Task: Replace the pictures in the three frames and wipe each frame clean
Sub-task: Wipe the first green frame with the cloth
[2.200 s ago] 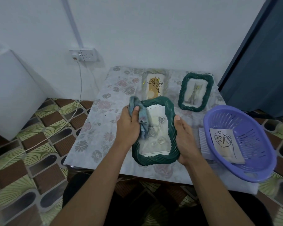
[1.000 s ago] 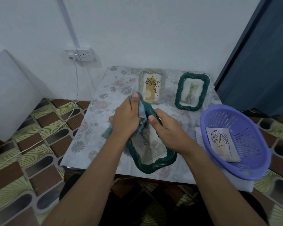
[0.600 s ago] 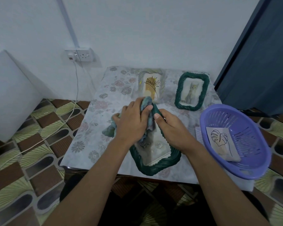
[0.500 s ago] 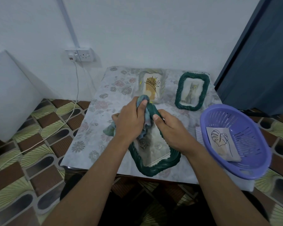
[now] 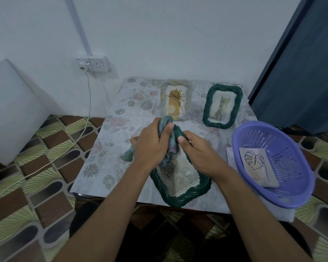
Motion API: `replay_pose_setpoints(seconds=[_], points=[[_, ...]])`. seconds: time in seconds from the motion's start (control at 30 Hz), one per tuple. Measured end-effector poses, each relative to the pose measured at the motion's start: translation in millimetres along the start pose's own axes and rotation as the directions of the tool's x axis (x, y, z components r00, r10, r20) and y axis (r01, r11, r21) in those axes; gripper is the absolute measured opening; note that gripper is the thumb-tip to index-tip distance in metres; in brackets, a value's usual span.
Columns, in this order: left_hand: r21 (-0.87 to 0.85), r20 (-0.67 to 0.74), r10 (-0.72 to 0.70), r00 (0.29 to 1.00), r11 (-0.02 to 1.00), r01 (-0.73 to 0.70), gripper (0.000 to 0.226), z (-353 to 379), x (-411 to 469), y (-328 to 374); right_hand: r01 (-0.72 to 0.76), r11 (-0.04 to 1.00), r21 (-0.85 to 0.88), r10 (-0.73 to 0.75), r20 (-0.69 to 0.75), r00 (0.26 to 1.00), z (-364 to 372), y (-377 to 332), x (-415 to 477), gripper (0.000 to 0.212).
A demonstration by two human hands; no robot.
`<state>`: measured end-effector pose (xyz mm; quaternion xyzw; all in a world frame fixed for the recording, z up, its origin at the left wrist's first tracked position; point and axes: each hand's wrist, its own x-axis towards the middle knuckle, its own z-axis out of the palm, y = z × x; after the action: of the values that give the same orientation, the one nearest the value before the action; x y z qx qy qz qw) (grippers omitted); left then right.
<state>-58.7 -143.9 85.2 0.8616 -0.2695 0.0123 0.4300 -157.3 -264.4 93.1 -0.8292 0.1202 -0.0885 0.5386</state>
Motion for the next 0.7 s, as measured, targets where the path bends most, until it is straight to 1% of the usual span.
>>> replay_pose_setpoints(seconds=[0.07, 0.13, 0.23, 0.27, 0.3, 0.33, 0.37, 0.4, 0.43, 0.47, 0.5, 0.57, 0.6, 0.63, 0.7], points=[[0.007, -0.042, -0.073, 0.996, 0.997, 0.073, 0.04, 0, 3, 0, 0.015, 1.0, 0.004, -0.016, 0.022, 1.0, 2, 1, -2, 0.022], [0.029, -0.073, -0.09, 0.993, 0.995, 0.092, 0.045, -1, 9, 0, 0.012, 1.0, 0.024, -0.013, 0.028, 1.0, 4, 1, -3, 0.021], [0.026, -0.11, -0.123, 0.986, 0.992, 0.126, 0.046, -6, 16, -5, 0.006, 0.999, 0.045, -0.008, 0.04, 0.999, 4, 3, -6, 0.022], [-0.006, -0.127, -0.154, 0.98, 0.988, 0.154, 0.046, -8, 17, -8, 0.009, 0.999, 0.051, -0.011, 0.038, 0.999, 4, 3, -6, 0.023], [-0.078, -0.137, -0.209, 0.968, 0.977, 0.2, 0.047, -10, 17, -11, 0.014, 0.998, 0.062, -0.016, 0.032, 0.999, 4, 4, -7, 0.023], [-0.195, -0.135, -0.289, 0.948, 0.946, 0.26, 0.048, -12, 17, -17, 0.019, 0.996, 0.082, -0.02, 0.022, 1.0, 3, 4, -8, 0.023], [-0.345, -0.109, -0.383, 0.917, 0.88, 0.327, 0.048, -14, 18, -23, 0.023, 0.994, 0.111, -0.024, 0.009, 1.0, 2, 4, -8, 0.024], [-0.507, -0.061, -0.467, 0.882, 0.776, 0.376, 0.045, -16, 18, -29, 0.025, 0.989, 0.144, -0.025, -0.006, 1.0, 1, 4, -9, 0.025], [-0.646, 0.002, -0.526, 0.851, 0.649, 0.402, 0.041, -19, 18, -31, 0.029, 0.985, 0.17, -0.026, -0.021, 0.999, 0, 4, -10, 0.025], [-0.731, 0.051, -0.553, 0.832, 0.546, 0.408, 0.037, -22, 17, -32, 0.035, 0.981, 0.189, -0.029, -0.032, 0.999, -1, 3, -11, 0.026], [-0.774, 0.093, -0.563, 0.821, 0.478, 0.415, 0.033, -24, 16, -32, 0.039, 0.979, 0.201, -0.033, -0.037, 0.999, -1, 3, -11, 0.026], [-0.822, 0.142, -0.563, 0.814, 0.391, 0.414, 0.031, -27, 14, -28, 0.05, 0.976, 0.214, -0.044, -0.029, 0.999, -1, 3, -11, 0.027], [-0.828, 0.15, -0.551, 0.821, 0.384, 0.409, 0.032, -28, 14, -27, 0.057, 0.974, 0.219, -0.052, -0.028, 0.998, -1, 3, -11, 0.028], [-0.812, 0.145, -0.534, 0.833, 0.416, 0.409, 0.034, -30, 12, -23, 0.063, 0.973, 0.22, -0.057, -0.031, 0.998, 0, 4, -11, 0.028], [-0.697, 0.091, -0.444, 0.891, 0.612, 0.375, 0.041, -33, 6, -23, 0.073, 0.974, 0.215, -0.066, -0.04, 0.997, -1, 5, -12, 0.027]])
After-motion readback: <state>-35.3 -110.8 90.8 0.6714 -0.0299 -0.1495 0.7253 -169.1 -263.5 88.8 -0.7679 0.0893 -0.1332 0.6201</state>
